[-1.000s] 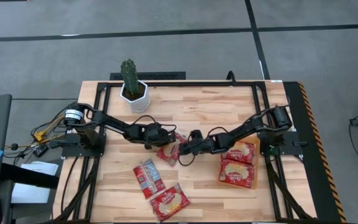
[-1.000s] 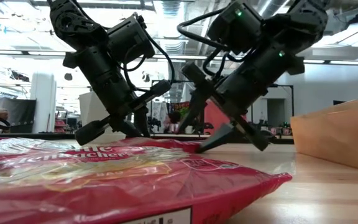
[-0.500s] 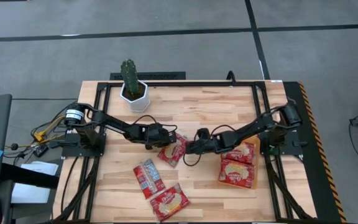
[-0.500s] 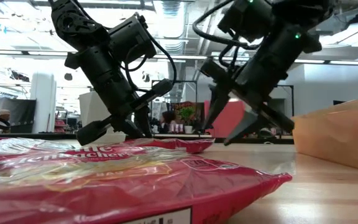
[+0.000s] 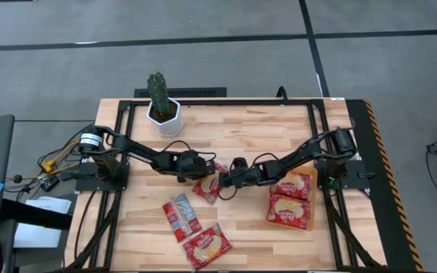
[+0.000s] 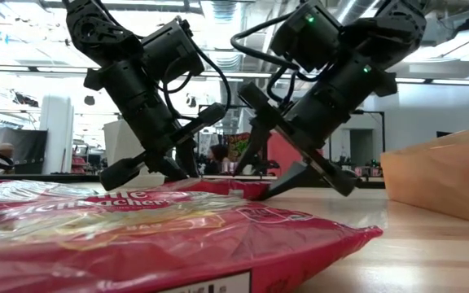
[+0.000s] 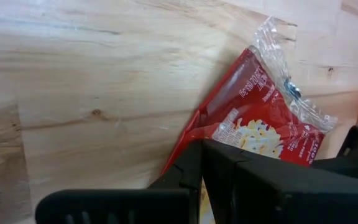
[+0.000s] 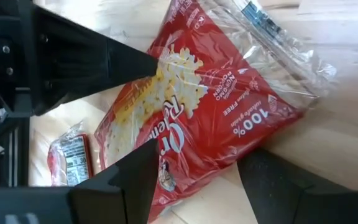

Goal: Sort popcorn bags into baskets
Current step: Put the popcorn bag into the orange bin

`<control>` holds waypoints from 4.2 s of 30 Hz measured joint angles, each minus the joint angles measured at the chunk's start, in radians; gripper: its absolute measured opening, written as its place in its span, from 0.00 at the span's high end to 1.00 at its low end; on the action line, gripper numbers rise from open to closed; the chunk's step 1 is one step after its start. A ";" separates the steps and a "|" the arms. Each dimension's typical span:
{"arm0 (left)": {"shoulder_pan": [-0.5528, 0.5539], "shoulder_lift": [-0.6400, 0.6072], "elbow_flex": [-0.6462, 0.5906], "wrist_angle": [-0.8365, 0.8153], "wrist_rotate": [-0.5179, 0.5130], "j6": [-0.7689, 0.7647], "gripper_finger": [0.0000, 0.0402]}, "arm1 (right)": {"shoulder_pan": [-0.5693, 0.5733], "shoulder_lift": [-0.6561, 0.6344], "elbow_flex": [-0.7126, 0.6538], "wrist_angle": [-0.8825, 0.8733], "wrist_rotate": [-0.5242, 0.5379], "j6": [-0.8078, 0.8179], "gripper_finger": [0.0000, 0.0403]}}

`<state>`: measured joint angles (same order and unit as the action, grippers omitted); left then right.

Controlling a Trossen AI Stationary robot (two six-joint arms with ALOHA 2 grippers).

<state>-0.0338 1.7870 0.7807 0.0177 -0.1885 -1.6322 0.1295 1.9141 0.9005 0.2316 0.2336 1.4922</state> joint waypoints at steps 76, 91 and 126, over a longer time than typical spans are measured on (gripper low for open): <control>-0.088 -0.507 0.000 -0.274 0.068 0.731 1.00 | -0.140 -0.522 0.112 -1.565 -0.314 -1.760 0.94; -0.087 -0.507 0.000 -0.299 0.019 0.754 0.89 | -0.082 -0.493 0.112 -1.506 -0.317 -1.776 0.77; -0.715 0.010 0.099 0.160 -0.084 0.954 1.00 | 0.110 -0.620 0.256 -1.222 -0.177 -1.182 0.64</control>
<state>-0.7487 1.7971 0.8795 0.1774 -0.2729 -0.6779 0.2391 1.2943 1.1568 -0.9909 0.0568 0.3097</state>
